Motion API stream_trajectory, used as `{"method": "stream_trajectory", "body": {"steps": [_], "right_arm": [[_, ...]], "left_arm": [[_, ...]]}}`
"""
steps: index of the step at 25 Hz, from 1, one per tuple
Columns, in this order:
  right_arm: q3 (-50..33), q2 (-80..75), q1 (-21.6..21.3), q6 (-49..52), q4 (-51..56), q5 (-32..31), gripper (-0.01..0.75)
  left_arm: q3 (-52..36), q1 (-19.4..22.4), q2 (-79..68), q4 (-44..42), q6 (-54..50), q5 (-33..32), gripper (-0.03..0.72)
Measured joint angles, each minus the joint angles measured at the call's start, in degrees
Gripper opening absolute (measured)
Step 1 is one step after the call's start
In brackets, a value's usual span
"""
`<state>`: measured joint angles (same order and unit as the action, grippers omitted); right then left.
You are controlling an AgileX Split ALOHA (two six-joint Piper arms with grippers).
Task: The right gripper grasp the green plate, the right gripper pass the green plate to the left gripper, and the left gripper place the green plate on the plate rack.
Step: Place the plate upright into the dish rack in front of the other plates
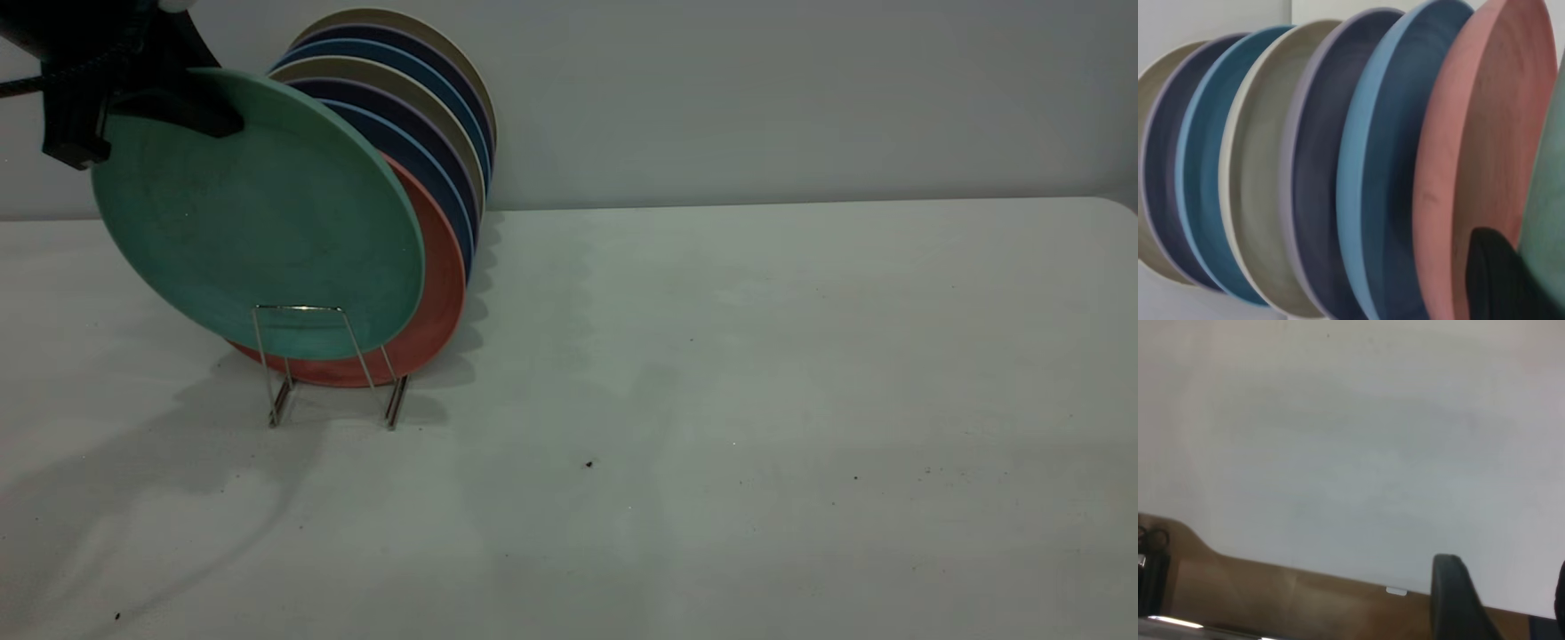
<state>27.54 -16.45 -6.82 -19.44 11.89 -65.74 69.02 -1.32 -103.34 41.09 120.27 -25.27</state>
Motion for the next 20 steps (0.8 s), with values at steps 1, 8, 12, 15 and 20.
{"method": "stream_trajectory", "body": {"steps": [1, 8, 12, 15, 20], "right_arm": [[0.0, 0.0, 0.0, 0.0, 0.0, 0.0, 0.376], [0.0, 0.0, 0.0, 0.46, -0.05, 0.0, 0.376], [0.0, 0.0, 0.0, 0.46, -0.05, 0.05, 0.376], [0.0, 0.0, 0.0, 0.46, -0.05, 0.05, 0.376], [0.0, 0.0, 0.0, 0.46, -0.05, 0.05, 0.376]], "left_arm": [[0.0, 0.0, 0.0, 0.05, 0.0, -0.06, 0.134], [0.0, 0.0, 0.0, 0.05, -0.64, -0.48, 0.284], [0.0, 0.0, 0.0, 0.05, -2.67, -0.48, 0.333], [0.0, 0.0, 0.0, 0.1, -4.32, -0.48, 0.355], [0.0, 0.0, 0.0, 0.1, -8.92, -0.92, 0.422]]}}
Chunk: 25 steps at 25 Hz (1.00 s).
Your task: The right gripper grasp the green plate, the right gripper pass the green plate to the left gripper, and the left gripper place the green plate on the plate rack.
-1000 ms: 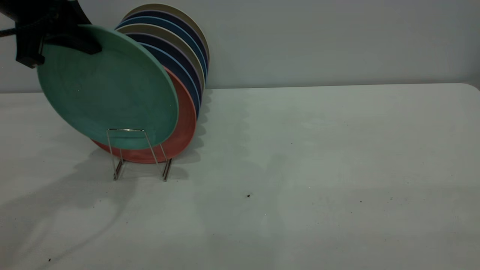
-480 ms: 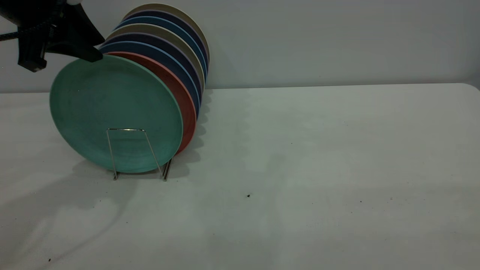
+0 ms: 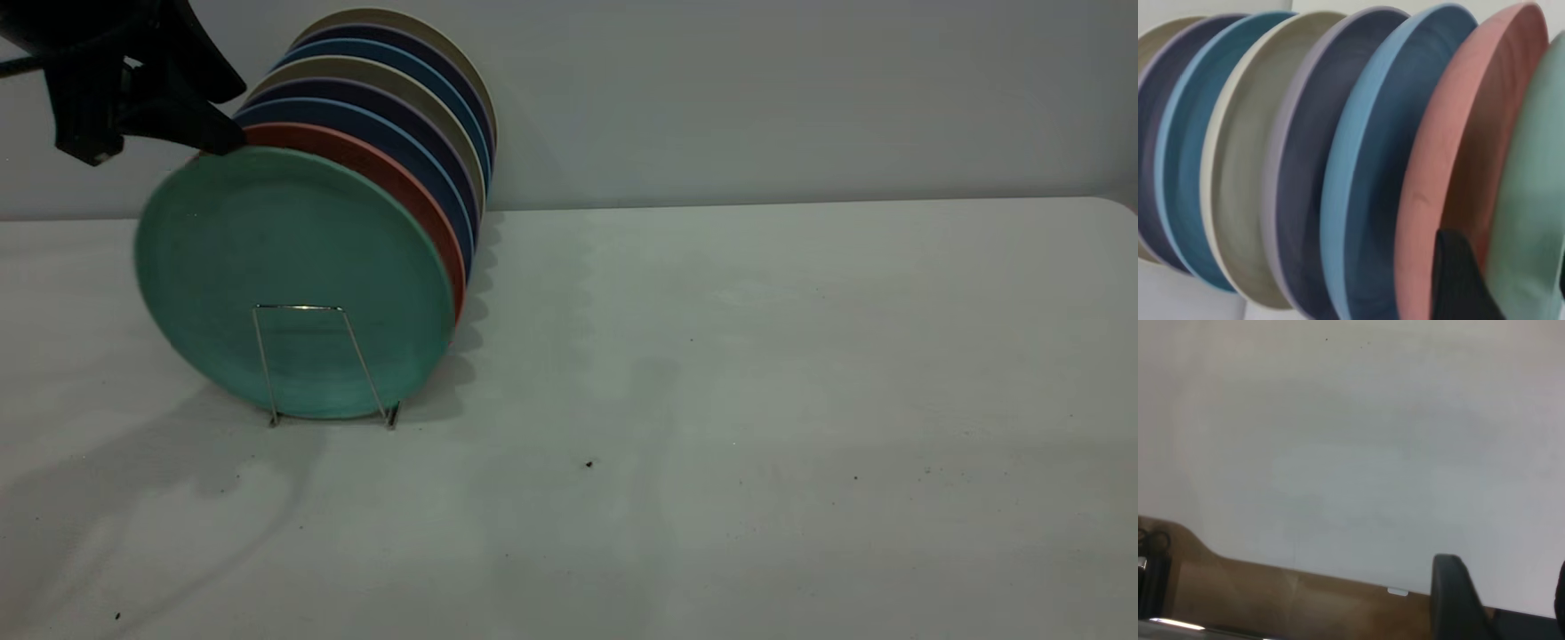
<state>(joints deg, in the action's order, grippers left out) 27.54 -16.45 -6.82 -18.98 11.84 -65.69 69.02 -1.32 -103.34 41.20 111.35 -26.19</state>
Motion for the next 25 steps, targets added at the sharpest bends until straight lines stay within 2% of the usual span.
{"method": "stream_trajectory", "body": {"steps": [4, 9, 12, 18, 25], "right_arm": [[0.0, 0.0, 0.0, 0.0, 0.0, 0.0, 0.376], [0.0, 0.0, 0.0, 0.25, -0.17, 0.0, 0.375], [0.0, 0.0, 0.0, 0.49, -0.29, 0.06, 0.376], [0.0, 0.0, 0.0, 3.19, -2.18, 0.21, 0.376], [0.0, 0.0, 4.05, 7.62, -5.95, 0.59, 0.376]], "left_arm": [[0.0, 0.0, 0.0, 0.0, -1.2, -0.15, 0.489], [0.0, 0.0, 1.3, -0.05, -5.01, -0.92, 0.499], [0.0, 0.0, 4.38, -0.84, -10.84, -2.22, 0.499], [0.0, 0.0, 15.28, -5.9, -29.92, -8.48, 0.499], [0.0, 0.0, 32.2, -20.13, -58.74, -23.65, 0.499]]}}
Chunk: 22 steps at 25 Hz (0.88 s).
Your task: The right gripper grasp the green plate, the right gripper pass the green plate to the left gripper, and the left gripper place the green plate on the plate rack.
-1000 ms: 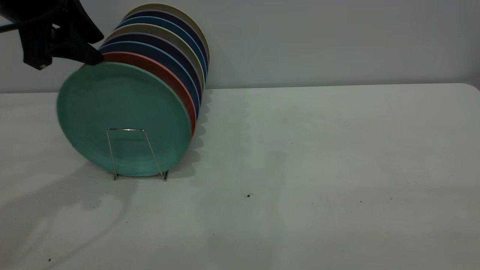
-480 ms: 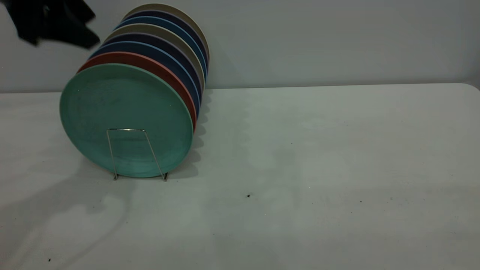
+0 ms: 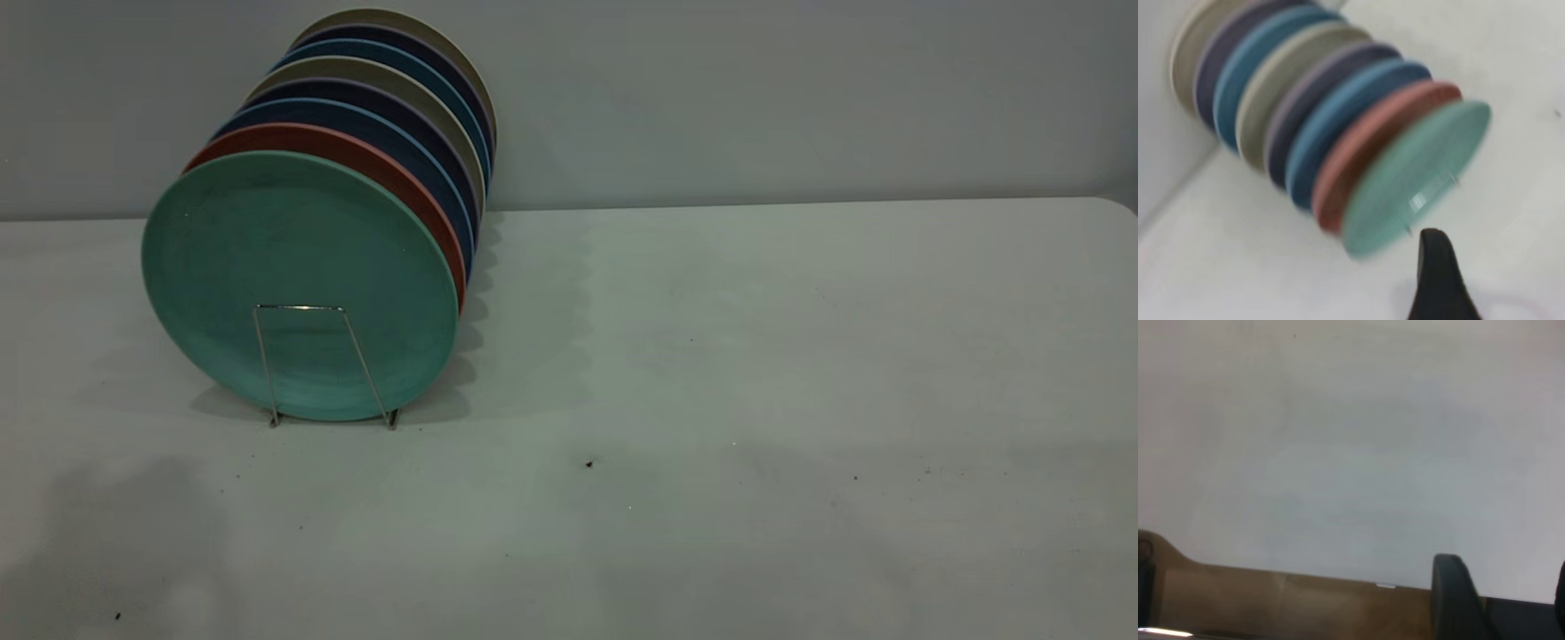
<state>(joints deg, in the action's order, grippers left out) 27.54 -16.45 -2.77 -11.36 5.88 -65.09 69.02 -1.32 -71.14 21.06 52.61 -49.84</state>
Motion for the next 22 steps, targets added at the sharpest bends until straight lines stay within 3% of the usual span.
{"method": "stream_trajectory", "body": {"steps": [7, 14, 22], "right_arm": [[0.0, 0.0, 5.37, 1.92, -1.44, 0.25, 0.37], [-0.04, 0.0, 11.93, 1.99, -1.49, 0.25, 0.359], [-0.11, 1.46, 13.13, 2.05, -1.49, 0.29, 0.357]], "left_arm": [[-2.43, 0.0, 12.87, -12.85, -25.24, -16.57, 0.501], [-21.32, 0.0, 25.81, -14.52, -38.17, -16.69, 0.501], [-38.05, 0.0, 41.41, -19.69, -47.78, -14.84, 0.501]]}}
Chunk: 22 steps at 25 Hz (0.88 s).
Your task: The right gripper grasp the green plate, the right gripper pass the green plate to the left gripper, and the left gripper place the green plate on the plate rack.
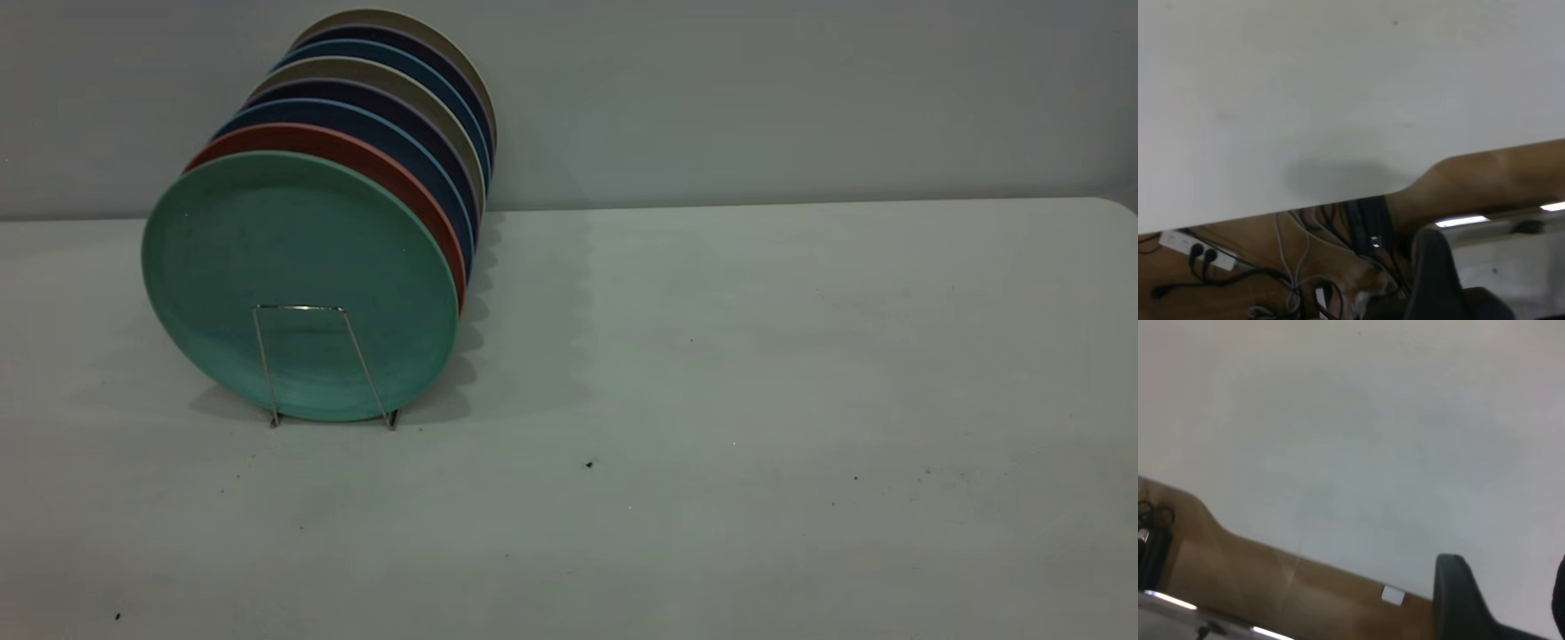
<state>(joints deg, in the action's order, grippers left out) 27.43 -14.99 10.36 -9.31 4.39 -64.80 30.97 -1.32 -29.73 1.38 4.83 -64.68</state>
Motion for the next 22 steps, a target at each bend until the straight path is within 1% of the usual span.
{"method": "stream_trajectory", "body": {"steps": [4, 11, 18, 20, 22], "right_arm": [[-0.1, 2.82, 0.0, 0.95, 0.0, 0.0, 0.357], [-0.1, 3.86, 0.0, 1.39, 0.05, 0.0, 0.357], [-0.17, 4.44, -0.09, 1.43, 0.05, 0.0, 0.357], [-0.3, 6.13, -1.9, 1.43, 0.3, 0.0, 0.357], [-0.3, 8.65, -5.29, 1.43, 0.64, -0.05, 0.357]], "left_arm": [[-3.06, 0.0, 7.37, -0.84, -1.03, 0.21, 0.501], [-3.11, 0.0, 18.96, -1.38, -1.16, 0.41, 0.501], [-3.11, 0.0, 26.83, -1.38, -1.32, 0.3, 0.501], [-3.11, 0.0, 28.17, -1.38, -1.32, 0.19, 0.501], [-3.11, -0.23, 29.84, -1.38, -1.32, 0.13, 0.501]]}}
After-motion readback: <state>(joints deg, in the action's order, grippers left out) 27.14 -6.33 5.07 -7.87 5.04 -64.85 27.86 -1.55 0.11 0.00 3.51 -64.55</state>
